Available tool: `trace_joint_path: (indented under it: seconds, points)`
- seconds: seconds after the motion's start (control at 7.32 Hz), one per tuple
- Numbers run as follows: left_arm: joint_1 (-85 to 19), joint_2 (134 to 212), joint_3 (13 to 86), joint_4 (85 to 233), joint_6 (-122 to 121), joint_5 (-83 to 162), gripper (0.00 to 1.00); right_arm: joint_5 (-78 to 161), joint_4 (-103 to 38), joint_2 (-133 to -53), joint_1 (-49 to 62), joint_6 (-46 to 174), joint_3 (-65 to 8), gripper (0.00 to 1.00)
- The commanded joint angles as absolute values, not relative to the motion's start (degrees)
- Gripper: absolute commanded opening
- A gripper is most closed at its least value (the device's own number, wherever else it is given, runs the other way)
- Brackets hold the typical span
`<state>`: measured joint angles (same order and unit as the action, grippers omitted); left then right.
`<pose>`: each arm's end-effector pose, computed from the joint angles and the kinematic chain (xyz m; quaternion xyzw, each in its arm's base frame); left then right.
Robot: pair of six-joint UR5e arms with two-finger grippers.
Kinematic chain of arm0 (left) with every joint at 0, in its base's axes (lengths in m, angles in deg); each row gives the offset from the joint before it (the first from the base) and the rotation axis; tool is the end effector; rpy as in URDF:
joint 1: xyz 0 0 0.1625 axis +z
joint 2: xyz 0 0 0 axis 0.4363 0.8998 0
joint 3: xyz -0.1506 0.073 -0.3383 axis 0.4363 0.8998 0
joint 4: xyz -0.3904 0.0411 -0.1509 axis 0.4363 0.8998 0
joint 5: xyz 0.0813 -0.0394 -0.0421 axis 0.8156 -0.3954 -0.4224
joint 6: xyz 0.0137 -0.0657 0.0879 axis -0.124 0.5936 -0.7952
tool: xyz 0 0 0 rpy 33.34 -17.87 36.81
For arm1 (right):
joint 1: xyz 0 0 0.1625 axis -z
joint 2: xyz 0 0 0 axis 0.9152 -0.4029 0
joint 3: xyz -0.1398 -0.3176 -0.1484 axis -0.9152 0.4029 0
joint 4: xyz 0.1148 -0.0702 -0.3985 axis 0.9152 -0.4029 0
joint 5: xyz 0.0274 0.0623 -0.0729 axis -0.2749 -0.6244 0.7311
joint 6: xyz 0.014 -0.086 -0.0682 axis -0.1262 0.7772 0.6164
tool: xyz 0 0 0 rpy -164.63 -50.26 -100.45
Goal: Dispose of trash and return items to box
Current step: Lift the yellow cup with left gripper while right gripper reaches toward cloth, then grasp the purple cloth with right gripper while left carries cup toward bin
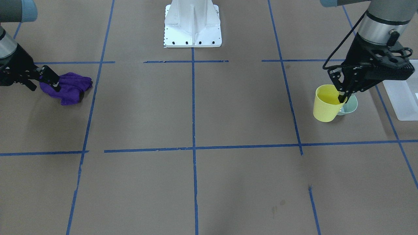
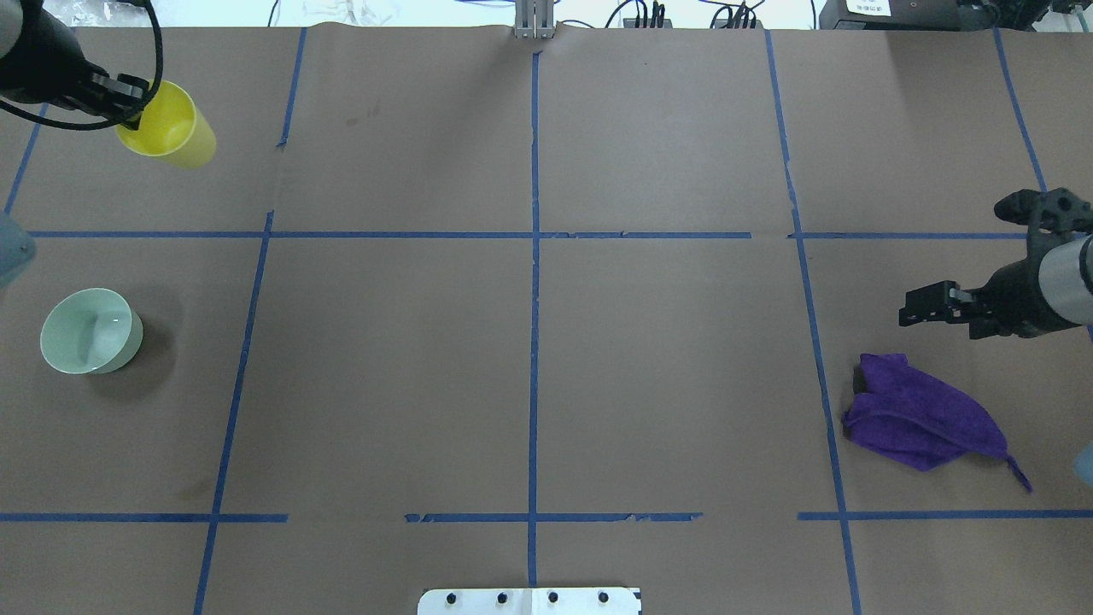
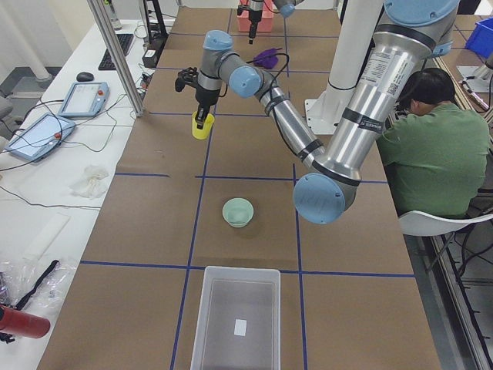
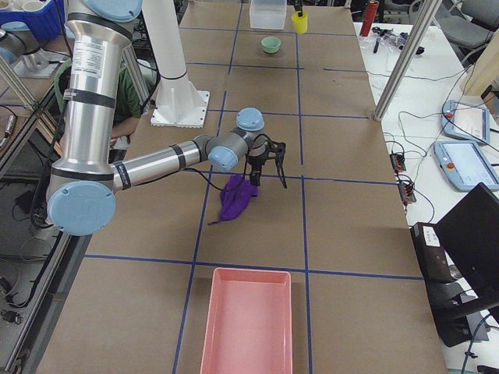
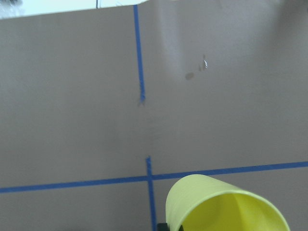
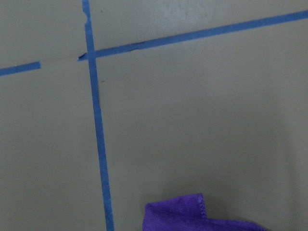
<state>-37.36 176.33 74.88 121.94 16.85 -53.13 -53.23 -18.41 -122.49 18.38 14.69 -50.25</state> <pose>0.1685 -0.5285 0.2275 0.1792 0.3315 0.0246 0.9260 -0.2503 -0.3984 0.4355 0.0244 -0.4157 0.1015 0.9035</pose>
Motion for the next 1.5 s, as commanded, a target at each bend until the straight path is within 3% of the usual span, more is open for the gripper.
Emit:
trace_joint_path:
  seconds: [0.0,0.82,0.96,1.09,1.23,1.37]
  points:
    - [-42.8,175.9,72.8,121.2,6.7,-53.2,0.00,-45.7,-17.9,-122.9,27.8,8.0,-50.5,1.00]
    - [-49.6,175.7,67.5,121.4,-6.5,-55.8,0.00,-43.2,-18.4,-124.8,33.9,7.8,-48.3,1.00]
    - [-50.2,175.7,67.5,121.4,-7.1,-55.7,0.00,-43.2,-18.4,-124.6,33.9,7.8,-48.0,0.75]
    - [-50.7,175.1,67.0,121.5,-10.1,-55.8,0.00,-43.3,-18.4,-124.8,33.9,8.3,-48.0,0.29]
    - [-52.1,174.9,65.4,121.8,-12.6,-55.8,0.00,-43.3,-18.4,-124.8,33.8,8.5,-48.2,0.00]
    - [-52.4,174.9,64.9,121.9,-12.9,-55.8,0.00,-43.2,-18.4,-124.9,33.6,8.6,-48.3,0.00]
